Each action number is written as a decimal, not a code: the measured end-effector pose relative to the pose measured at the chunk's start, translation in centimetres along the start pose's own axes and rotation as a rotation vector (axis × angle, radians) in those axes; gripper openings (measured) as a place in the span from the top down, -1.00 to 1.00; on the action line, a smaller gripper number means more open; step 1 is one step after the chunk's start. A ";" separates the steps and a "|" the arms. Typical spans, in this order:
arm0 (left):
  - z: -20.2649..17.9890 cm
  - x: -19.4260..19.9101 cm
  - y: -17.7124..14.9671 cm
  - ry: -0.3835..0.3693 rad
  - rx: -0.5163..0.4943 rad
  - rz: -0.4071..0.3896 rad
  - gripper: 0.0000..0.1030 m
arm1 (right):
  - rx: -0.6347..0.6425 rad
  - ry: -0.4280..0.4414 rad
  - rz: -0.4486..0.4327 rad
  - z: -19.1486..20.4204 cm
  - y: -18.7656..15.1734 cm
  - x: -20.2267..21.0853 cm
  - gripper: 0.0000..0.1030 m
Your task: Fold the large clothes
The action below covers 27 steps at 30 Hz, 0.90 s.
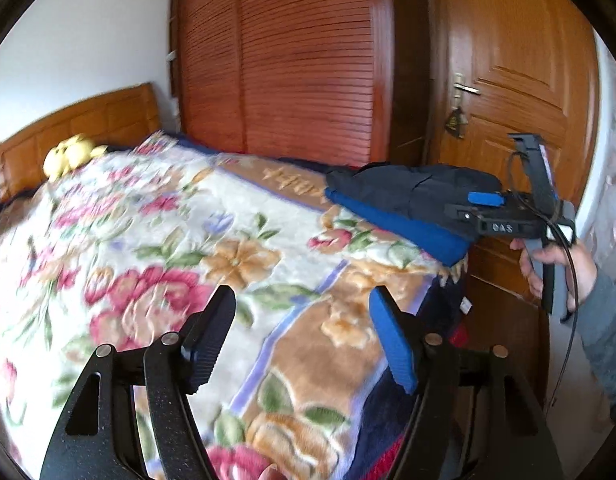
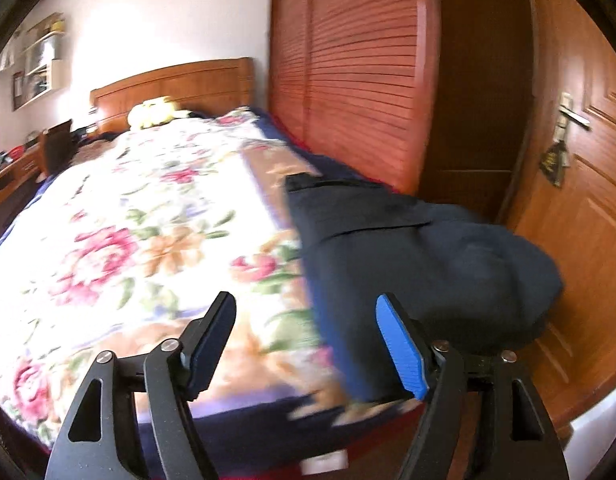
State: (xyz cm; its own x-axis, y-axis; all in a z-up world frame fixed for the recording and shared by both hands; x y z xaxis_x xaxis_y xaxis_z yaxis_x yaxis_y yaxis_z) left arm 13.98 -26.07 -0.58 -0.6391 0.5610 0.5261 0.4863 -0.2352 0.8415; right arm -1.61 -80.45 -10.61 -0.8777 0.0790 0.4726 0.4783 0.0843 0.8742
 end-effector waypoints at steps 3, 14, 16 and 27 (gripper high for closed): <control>2.1 0.6 -1.9 0.069 0.047 0.029 -0.37 | 0.028 0.044 -0.004 3.7 -0.1 0.3 -0.59; 9.6 4.6 -8.7 0.280 0.186 0.071 -0.37 | 0.096 0.270 -0.024 15.7 -1.2 0.2 -0.61; 10.8 5.7 -9.5 0.315 0.210 0.068 -0.37 | 0.107 0.300 -0.018 17.0 -1.4 0.2 -0.61; 14.3 11.6 -11.4 0.457 0.307 0.017 -0.37 | 0.144 0.411 -0.036 21.0 -1.2 0.7 -0.61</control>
State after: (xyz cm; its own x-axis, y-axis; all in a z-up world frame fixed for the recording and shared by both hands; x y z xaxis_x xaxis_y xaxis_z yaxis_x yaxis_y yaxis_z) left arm 9.53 -5.56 -5.86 -0.7899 0.1413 0.5967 0.6068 0.0398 0.7939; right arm -2.21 -59.59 -13.65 -0.8186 -0.3259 0.4730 0.4211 0.2194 0.8801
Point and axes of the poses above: each gripper's, at about its wrist camera, not at the fingertips, and x roughly against the way its jaws point, z to its left, y to its top, the point moved 3 cm from there along -x, roughly the way its jaws point, and after that the axes turned 6 degrees about x, right-handed, at the moved point
